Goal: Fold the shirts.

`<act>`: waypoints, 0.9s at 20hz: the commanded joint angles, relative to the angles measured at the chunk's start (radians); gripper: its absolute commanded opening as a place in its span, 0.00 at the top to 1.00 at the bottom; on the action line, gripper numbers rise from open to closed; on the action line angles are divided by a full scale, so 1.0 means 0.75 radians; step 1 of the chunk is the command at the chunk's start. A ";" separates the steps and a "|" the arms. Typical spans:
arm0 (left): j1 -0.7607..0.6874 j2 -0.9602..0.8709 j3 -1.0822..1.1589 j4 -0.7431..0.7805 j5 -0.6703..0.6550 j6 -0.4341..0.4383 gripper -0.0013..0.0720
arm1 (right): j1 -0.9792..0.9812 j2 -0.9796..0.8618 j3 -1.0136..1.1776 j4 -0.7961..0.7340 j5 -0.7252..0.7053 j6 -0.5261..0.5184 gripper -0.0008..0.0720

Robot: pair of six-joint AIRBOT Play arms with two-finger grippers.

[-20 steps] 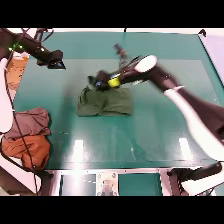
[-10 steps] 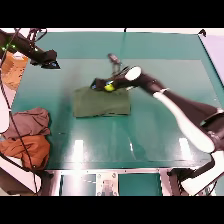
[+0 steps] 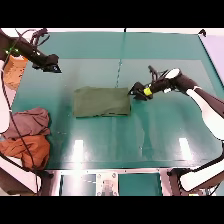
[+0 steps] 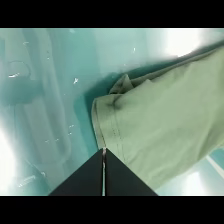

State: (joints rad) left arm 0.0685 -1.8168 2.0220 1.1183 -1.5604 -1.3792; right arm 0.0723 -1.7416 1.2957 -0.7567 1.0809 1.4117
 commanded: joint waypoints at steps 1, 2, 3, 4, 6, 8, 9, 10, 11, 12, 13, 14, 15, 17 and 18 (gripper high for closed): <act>0.000 -0.001 -0.015 0.018 0.039 -0.001 0.94 | 0.056 -0.103 -0.071 0.188 0.006 -0.094 0.24; 0.000 -0.001 -0.015 0.041 0.043 -0.001 0.94 | 0.096 -0.132 -0.071 0.233 -0.001 -0.114 0.24; 0.000 -0.001 -0.015 0.076 0.045 -0.001 0.94 | 0.134 -0.158 -0.070 0.285 -0.008 -0.124 0.24; 0.000 -0.001 -0.015 0.120 0.044 -0.002 0.94 | 0.160 -0.170 -0.067 0.341 -0.018 -0.155 0.25; 0.000 -0.001 -0.015 0.187 0.043 -0.002 0.94 | 0.176 -0.169 -0.025 0.432 -0.016 -0.213 0.84; 0.000 -0.001 -0.015 0.206 0.040 -0.002 0.94 | 0.129 -0.152 0.065 0.435 0.006 -0.208 0.97; 0.000 -0.001 -0.015 0.206 0.036 -0.002 0.94 | 0.078 -0.127 0.107 0.434 0.026 -0.198 0.97; 0.000 -0.001 -0.015 0.206 0.029 -0.001 0.94 | 0.016 -0.091 0.134 0.434 0.046 -0.176 0.97; 0.000 -0.001 -0.015 0.207 0.024 -0.001 0.94 | -0.069 -0.039 0.146 0.435 0.069 -0.171 0.97; 0.000 -0.001 -0.015 0.207 0.015 0.000 0.94 | -0.168 0.022 0.145 0.426 0.090 -0.155 0.97; 0.000 -0.001 -0.015 0.207 0.007 0.001 0.94 | -0.268 0.079 0.145 0.396 0.116 -0.135 0.97; 0.000 -0.001 -0.015 0.207 0.004 0.001 0.94 | -0.374 0.136 0.144 0.348 0.140 -0.112 0.97; 0.000 -0.001 -0.015 0.207 0.004 0.000 0.94 | -0.492 0.194 0.144 0.275 0.159 -0.079 0.97; 0.000 -0.001 -0.015 0.207 0.004 -0.001 0.94 | -0.726 0.292 0.144 0.108 0.188 -0.007 0.97; 0.000 -0.001 -0.015 0.207 0.003 -0.001 0.94 | -0.842 0.332 0.144 0.023 0.199 0.024 0.97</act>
State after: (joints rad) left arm 0.0677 -1.8168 2.0113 1.2694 -1.5543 -1.3796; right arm -0.3370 -1.5887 1.3983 -0.5793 1.1854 1.3571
